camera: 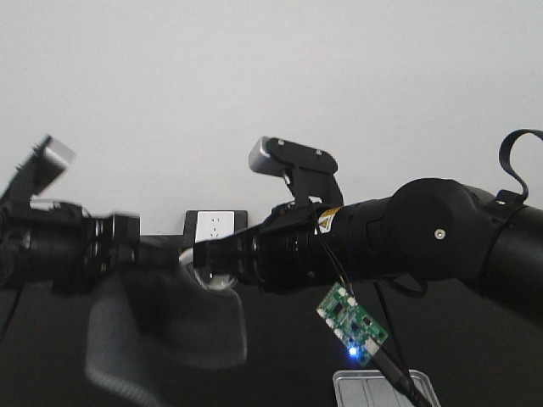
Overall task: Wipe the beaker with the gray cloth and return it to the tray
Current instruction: 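Rub the gray cloth in the left gripper over the held beaker, then lower the beaker onto the silver tray and open the right gripper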
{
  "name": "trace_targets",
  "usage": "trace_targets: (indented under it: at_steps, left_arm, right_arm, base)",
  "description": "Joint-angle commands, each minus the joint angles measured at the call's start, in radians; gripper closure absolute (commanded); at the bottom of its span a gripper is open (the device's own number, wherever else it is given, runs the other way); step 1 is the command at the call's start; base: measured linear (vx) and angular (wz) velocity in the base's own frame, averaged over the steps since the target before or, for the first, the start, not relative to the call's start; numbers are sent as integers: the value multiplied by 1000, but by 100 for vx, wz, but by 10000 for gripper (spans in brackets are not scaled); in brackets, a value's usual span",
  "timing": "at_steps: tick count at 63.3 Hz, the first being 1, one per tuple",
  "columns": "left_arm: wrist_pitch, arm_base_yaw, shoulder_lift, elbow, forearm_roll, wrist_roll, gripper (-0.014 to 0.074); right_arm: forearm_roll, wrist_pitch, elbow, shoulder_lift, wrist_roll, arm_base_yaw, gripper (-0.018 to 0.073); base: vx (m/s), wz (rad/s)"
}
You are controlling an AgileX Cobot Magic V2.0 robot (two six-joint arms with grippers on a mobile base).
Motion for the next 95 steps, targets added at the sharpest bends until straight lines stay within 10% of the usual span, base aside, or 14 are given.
trace_targets:
  at_steps: [1,16,35,66,95]
  left_arm:
    - [-173,-2,-36,-35,-106,-2,596]
    - [-161,-1,-36,-35,204,-43,596]
    - [-125,-1,-37,107,969,-580,596]
    - [-270,-2,106,326,992,-613,512]
    - [-188,-2,76,223,992,-580,-43]
  right_arm:
    - [7,28,-37,-40,-49,-6,570]
    - [-171,254,-37,-43,36,-117,570]
    - [-219,387,151,-43,-59,-429,567]
    - [-232,333,298,62,-62,-491,567]
    - [-210,330,297,116,-97,-491,567]
  base:
    - [0,0]
    - [0,0]
    - [0,0]
    - [0,0]
    - [0,0]
